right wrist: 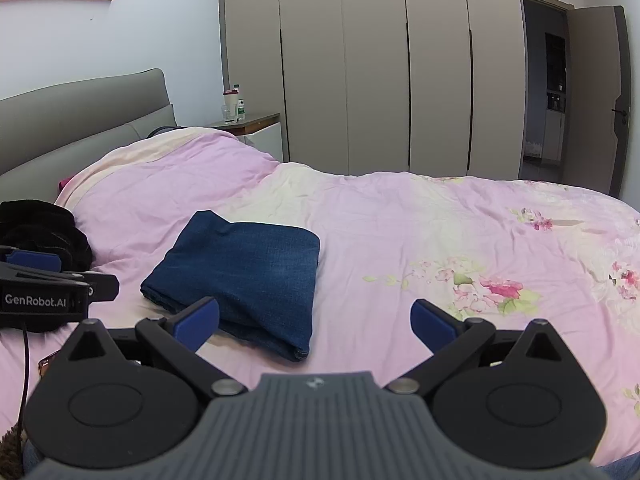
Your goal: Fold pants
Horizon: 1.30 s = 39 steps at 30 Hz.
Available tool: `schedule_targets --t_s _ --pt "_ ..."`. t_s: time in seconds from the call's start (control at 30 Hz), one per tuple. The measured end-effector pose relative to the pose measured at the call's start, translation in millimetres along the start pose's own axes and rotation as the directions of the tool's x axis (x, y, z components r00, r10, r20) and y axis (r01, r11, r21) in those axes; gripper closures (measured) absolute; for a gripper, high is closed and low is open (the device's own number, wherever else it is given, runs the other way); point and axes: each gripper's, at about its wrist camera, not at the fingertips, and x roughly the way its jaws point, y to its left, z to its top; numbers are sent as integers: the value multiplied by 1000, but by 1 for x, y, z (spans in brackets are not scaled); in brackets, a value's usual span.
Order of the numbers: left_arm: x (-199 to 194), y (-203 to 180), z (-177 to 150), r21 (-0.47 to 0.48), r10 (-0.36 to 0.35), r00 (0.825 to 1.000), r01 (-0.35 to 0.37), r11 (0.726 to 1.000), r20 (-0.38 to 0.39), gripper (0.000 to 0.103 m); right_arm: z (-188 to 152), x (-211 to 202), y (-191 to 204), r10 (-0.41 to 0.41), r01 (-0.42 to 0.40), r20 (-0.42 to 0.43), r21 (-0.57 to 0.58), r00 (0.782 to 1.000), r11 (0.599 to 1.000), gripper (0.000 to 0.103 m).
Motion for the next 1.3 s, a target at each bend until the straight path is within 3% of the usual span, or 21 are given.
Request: schedule_targets --t_s 0.8,1.3 --pt "-4 6 1 -23 -19 1000 19 1000 12 13 -1 1 3 -9 9 -2 5 1000 1000 5" --pt "-7 -2 3 13 -20 999 19 1000 31 13 -1 3 4 -10 10 -3 13 1000 1000 5"
